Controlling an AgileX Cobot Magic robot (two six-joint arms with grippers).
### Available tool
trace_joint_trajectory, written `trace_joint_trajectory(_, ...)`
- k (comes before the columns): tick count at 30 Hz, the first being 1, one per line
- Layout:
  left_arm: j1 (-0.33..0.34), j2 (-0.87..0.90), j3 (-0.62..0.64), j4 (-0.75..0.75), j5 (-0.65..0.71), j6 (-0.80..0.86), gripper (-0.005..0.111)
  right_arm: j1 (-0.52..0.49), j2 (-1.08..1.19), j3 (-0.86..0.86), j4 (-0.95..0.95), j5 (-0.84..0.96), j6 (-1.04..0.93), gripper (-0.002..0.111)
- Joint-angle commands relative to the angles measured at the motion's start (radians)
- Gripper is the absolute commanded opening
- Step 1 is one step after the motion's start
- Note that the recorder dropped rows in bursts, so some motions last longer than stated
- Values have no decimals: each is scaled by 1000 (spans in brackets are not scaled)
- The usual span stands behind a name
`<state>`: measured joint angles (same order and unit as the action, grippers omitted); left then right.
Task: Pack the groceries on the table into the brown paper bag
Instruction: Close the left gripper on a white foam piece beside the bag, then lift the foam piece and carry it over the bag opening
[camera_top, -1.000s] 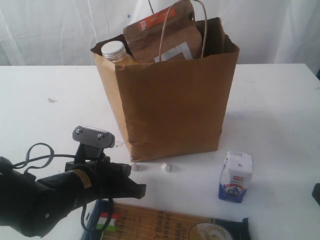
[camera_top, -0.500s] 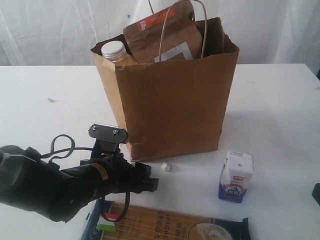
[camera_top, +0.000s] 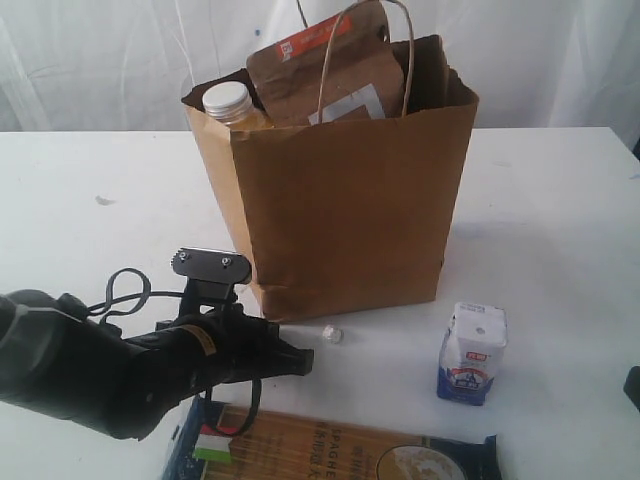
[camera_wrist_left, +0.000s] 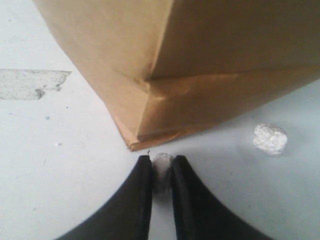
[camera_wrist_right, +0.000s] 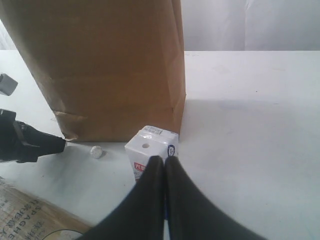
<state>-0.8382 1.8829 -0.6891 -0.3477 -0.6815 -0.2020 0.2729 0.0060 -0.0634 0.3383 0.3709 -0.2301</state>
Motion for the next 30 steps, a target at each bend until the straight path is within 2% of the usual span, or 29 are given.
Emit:
trace_joint_trajectory(1,-2,13,11,-11,108,3,0,-4,-6,5,1,-5,-1,0)
trace_joint_trajectory(4,-2,-37,13,-11,130,20,0,-4,-6,5,1,-5,-1,0)
trace_joint_trajectory(9,-2,-240,14,-30,328,143,0,-4,-6,5,1,-5,-1,0)
trace_joint_trajectory(14,-2,-412,112,-171,337,240,0,-4,-6,5,1,-5,-1,0)
trace_joint_trajectory(17,-2,-538,178,-179,367,251,0,-4,-6,5,1,-5,-1,0)
trace_joint_trajectory(20,-2,-679,179,-179,417,270,0,-4,-6,5,1,-5,-1,0)
trace_joint_trajectory(23,-2,-852,140,-179,416,286,0,-4,-6,5,1,-5,-1,0)
trace_joint_trajectory(25,-2,-914,69,-179,438,366,0,-4,-6,5,1,-5,-1,0)
trace_joint_trajectory(30,8,-914,-76,-179,468,479,0,-4,-6,5,1,-5,-1,0)
